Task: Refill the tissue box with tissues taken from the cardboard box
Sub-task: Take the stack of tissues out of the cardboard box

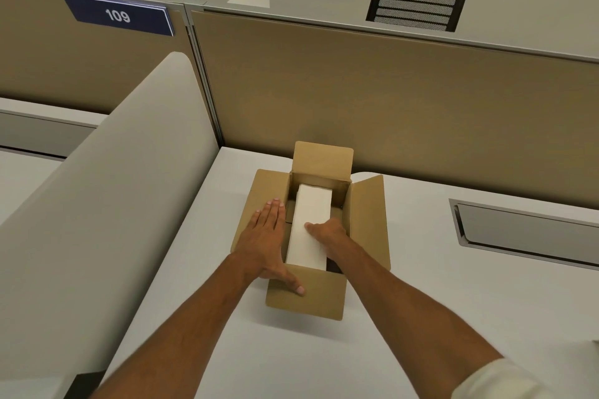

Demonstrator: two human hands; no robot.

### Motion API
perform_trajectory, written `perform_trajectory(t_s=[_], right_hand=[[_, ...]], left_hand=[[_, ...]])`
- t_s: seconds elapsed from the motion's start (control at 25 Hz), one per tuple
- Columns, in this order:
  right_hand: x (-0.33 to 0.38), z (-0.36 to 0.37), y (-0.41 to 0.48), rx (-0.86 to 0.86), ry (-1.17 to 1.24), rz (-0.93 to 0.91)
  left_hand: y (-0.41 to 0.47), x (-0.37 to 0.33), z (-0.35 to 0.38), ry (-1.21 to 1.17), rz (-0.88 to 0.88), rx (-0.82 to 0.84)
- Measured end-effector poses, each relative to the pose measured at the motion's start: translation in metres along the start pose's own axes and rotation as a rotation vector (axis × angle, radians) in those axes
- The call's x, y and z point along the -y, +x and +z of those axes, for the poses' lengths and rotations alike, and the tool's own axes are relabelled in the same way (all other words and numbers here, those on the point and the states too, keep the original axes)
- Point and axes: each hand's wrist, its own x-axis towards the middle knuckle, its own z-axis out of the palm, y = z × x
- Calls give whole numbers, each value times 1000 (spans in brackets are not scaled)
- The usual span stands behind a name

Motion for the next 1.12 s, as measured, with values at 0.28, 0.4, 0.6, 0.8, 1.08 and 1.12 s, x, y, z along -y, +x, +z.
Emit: perform_trajectory(t_s=[0.28,0.4,0.6,0.8,1.08,1.12], right_hand=[[5,-5,7,70,92,89],[7,-10,8,131,158,140],[12,-18,1,195,255,171],[10,-19,-7,236,339,169],[7,-20,-16,255,438,136],[7,-20,-18,261,466,126]], left_hand=[[0,1,3,50,-20,3],[0,-2,1,99,-35,12],[-2,-5,-2,128,-53,22],[-3,-6,-3,149,-66,21],[-6,-8,-5,140,-79,23],[-6,-8,-5,140,-82,25]])
